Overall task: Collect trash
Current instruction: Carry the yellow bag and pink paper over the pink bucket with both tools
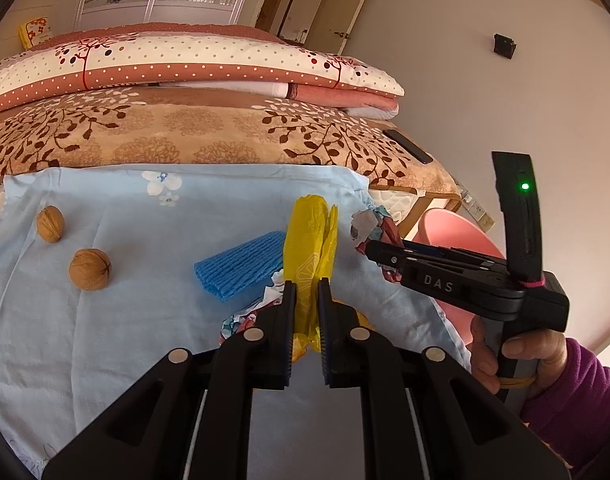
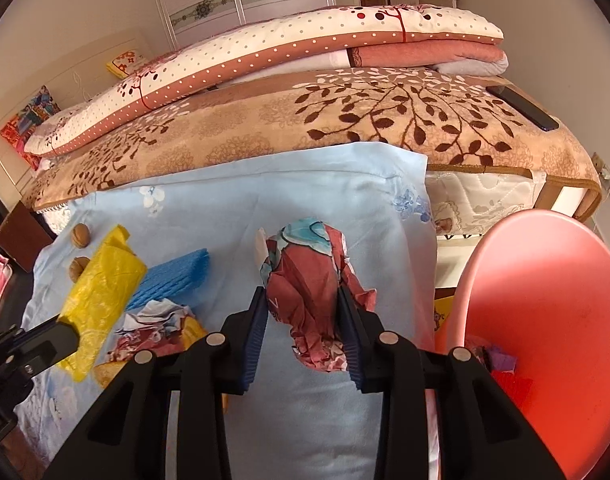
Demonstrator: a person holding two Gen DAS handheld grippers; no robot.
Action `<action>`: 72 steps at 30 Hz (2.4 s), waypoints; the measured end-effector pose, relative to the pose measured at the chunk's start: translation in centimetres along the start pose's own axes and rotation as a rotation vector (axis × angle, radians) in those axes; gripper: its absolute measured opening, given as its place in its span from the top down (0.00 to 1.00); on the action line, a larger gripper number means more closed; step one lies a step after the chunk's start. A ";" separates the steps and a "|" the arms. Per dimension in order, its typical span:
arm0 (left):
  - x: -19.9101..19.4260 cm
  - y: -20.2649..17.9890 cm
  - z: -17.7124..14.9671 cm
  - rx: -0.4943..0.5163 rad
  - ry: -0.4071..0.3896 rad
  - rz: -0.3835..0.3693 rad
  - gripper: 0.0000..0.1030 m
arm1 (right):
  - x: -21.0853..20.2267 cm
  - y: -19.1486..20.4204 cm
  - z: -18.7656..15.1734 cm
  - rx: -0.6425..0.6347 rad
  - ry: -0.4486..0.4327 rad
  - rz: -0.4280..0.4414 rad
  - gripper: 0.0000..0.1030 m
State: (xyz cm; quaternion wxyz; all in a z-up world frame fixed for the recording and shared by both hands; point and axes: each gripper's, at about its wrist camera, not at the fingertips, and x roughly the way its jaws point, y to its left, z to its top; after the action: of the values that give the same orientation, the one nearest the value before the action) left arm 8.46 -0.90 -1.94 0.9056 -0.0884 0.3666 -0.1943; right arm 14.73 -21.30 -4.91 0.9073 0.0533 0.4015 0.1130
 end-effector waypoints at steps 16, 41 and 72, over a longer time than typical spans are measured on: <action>-0.8 -1.9 0.4 -0.013 -0.020 0.045 0.90 | -6.7 0.5 -2.3 0.037 -0.067 0.102 0.67; 1.1 -8.0 0.8 0.041 -0.010 0.012 0.90 | -12.0 -9.0 -4.0 0.226 -0.196 -0.018 0.66; 6.1 -18.8 1.6 0.221 0.015 -0.128 0.90 | -13.7 -17.1 -7.3 0.384 -0.218 -0.164 0.65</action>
State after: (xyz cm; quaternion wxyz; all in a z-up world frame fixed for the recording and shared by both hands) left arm 8.15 -20.51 1.03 0.8928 -0.0100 0.3432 -0.2916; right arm 3.17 -41.21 -3.18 0.9246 0.2041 0.3185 -0.0458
